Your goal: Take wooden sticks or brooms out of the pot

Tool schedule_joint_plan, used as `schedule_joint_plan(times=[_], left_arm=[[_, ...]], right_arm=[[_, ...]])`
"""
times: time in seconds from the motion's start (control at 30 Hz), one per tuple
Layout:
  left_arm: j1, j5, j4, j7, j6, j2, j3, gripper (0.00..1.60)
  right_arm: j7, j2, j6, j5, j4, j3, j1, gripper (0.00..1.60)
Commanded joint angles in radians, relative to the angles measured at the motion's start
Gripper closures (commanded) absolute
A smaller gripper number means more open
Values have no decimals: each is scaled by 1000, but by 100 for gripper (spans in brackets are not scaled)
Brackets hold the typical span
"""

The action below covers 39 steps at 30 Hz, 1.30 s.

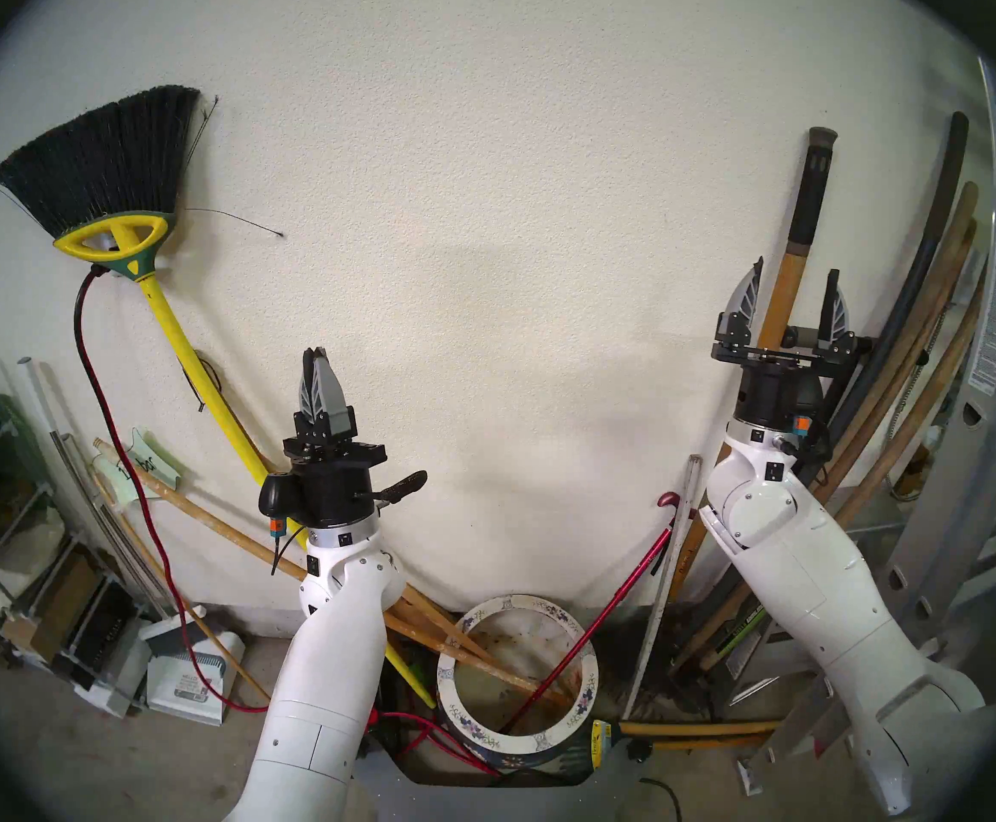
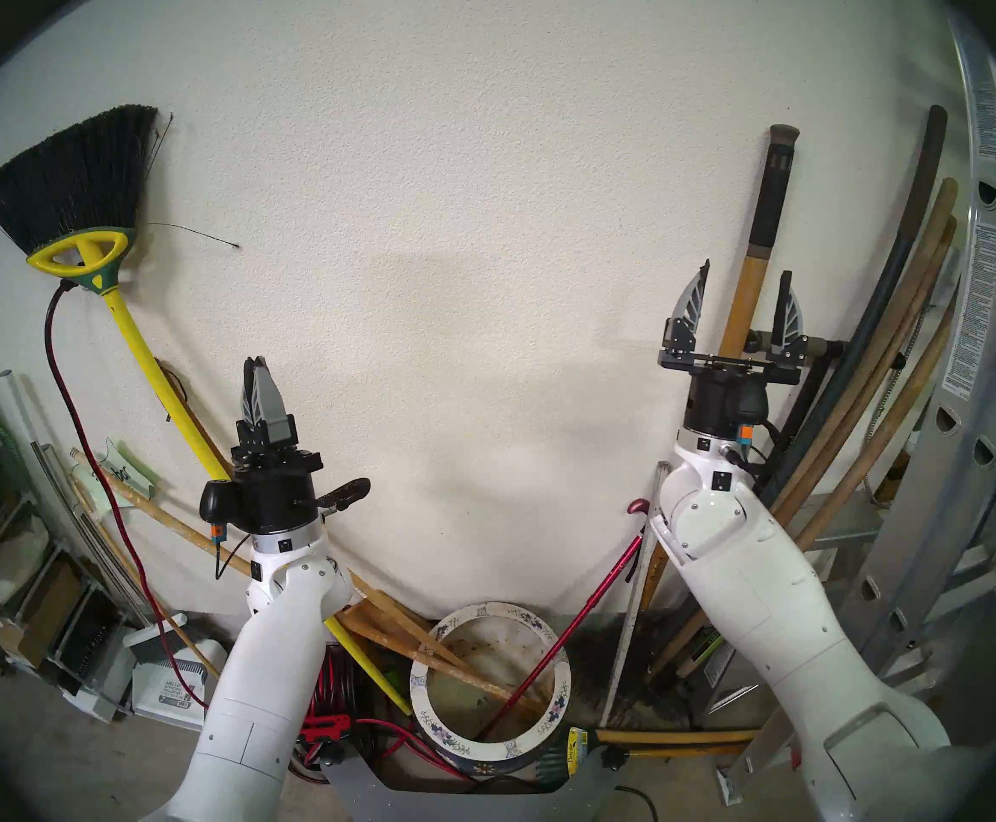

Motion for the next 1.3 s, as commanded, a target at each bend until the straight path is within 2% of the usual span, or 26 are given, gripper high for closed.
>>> schedule_joint_plan(times=[0.0,0.13,0.2,0.3,0.33,0.37,0.4,0.53,0.57,0.8,0.93,0.97,1.1,1.27], left_arm=[[-49,27,24,-27,1,1,-37,160],[-62,37,32,-29,1,-1,-49,160],[-71,46,40,-32,1,-4,-57,160],[-84,60,52,-35,1,-11,-69,160],[-87,65,55,-37,1,-13,-71,160],[-91,70,59,-38,1,-19,-75,160],[-92,72,60,-38,1,-23,-77,160],[-106,92,74,-43,1,-31,-91,160],[-109,95,77,-44,1,-30,-93,160],[-126,122,94,-51,1,-40,-112,160],[-137,140,106,-56,1,-45,-123,160],[-141,148,111,-59,1,-48,-129,160],[-147,157,116,-62,1,-50,-135,160],[-156,172,125,-66,1,-55,-145,160]], right_arm=[[-33,38,1,1,-110,28,-160,0],[-33,45,1,0,-140,37,-195,0],[-36,47,1,-1,-153,35,-178,0],[-39,54,1,-2,-196,54,-237,0],[-44,52,1,-4,-198,54,-222,0],[-45,56,1,-8,-219,66,-254,0],[-47,55,1,-11,-223,66,-248,0],[-49,60,1,-15,-274,94,-312,0],[-51,59,1,-16,-276,94,-303,0],[-51,58,1,-22,-346,142,-402,0],[-52,49,5,-27,-380,170,-440,0],[-50,47,8,-29,-405,190,-482,0],[-49,38,12,-31,-422,207,-503,0],[-45,21,22,-38,-466,247,-573,0]])
